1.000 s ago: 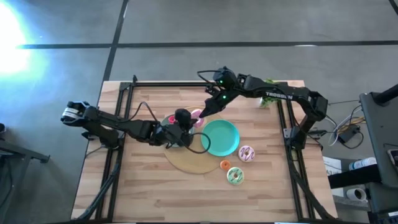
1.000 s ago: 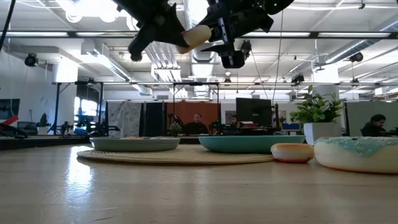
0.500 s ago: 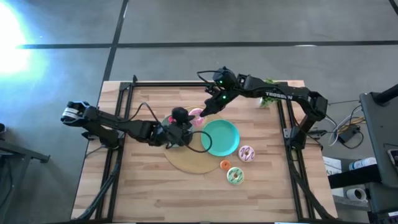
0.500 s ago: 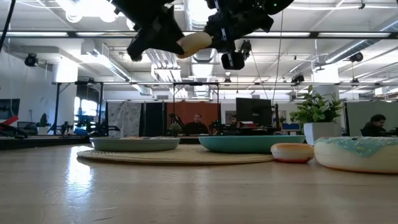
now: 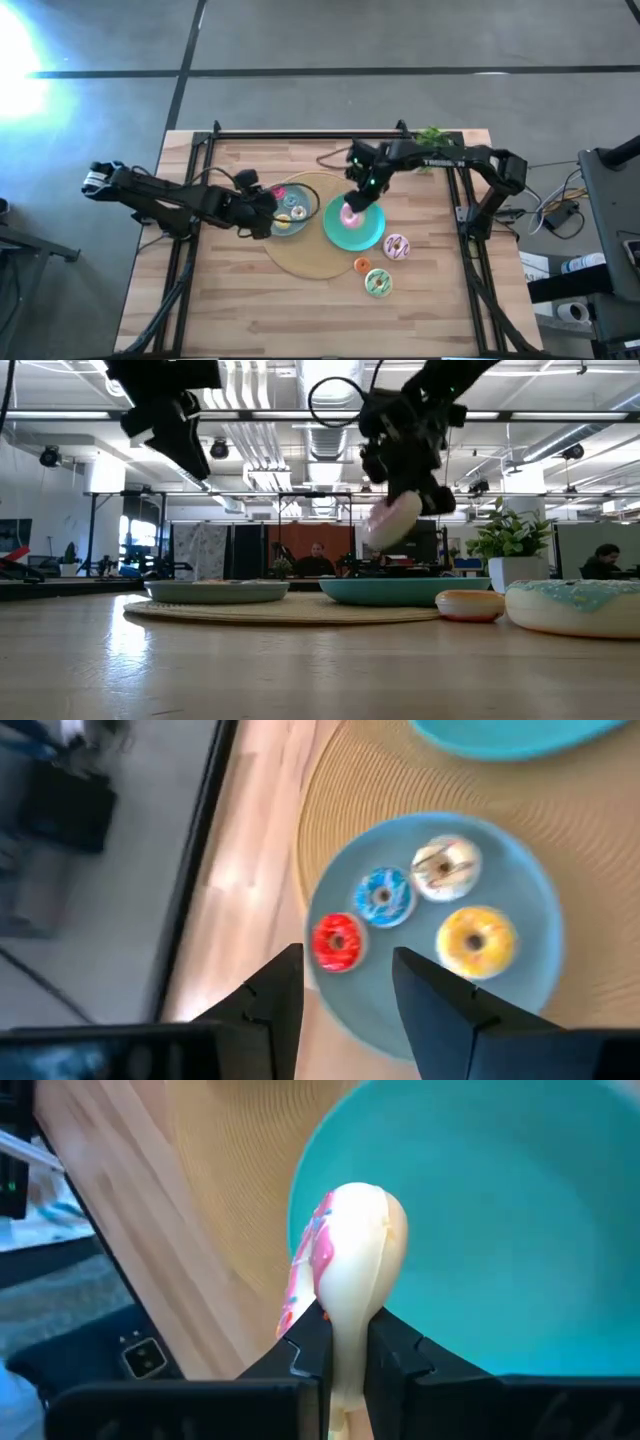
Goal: Pick & Place donuts
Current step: Put the big pink donut on the light green plate
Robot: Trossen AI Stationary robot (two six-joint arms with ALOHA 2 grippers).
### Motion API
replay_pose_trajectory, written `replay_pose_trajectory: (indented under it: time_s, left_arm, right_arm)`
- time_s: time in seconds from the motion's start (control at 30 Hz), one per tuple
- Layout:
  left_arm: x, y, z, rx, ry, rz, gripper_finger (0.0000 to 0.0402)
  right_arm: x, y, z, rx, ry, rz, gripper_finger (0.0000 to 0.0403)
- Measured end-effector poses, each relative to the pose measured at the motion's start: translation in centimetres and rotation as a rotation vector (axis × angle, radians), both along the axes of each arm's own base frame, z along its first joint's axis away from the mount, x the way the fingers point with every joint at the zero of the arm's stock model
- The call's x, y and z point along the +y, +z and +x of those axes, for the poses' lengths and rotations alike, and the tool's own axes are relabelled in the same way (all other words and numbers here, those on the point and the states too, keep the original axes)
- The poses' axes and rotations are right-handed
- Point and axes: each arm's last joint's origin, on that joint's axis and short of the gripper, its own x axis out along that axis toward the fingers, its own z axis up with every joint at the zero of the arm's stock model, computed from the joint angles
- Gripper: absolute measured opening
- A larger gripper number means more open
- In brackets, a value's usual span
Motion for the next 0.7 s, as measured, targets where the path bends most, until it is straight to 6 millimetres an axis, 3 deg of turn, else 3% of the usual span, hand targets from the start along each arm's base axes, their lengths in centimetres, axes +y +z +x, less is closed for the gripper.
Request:
replay_pose_trajectory:
  time_s: [0.13,0.27,0.7]
  left_arm:
    - [-0.1,0.5,-0.5,-0.086,0.051,-0.059,0.0129]
    - [-0.1,0.7,-0.7,-0.121,0.081,-0.082,0.0129]
    - [-0.1,0.7,-0.7,-0.131,0.091,-0.089,0.0128]
  right_arm:
    - [0.2,-3.3,0.0,-0.070,-0.074,0.046,0.0029]
    - [0.1,-5.0,0.1,-0.143,-0.163,0.045,0.0029]
    - [0.0,-6.7,-0.4,-0.105,-0.243,-0.083,0.0029]
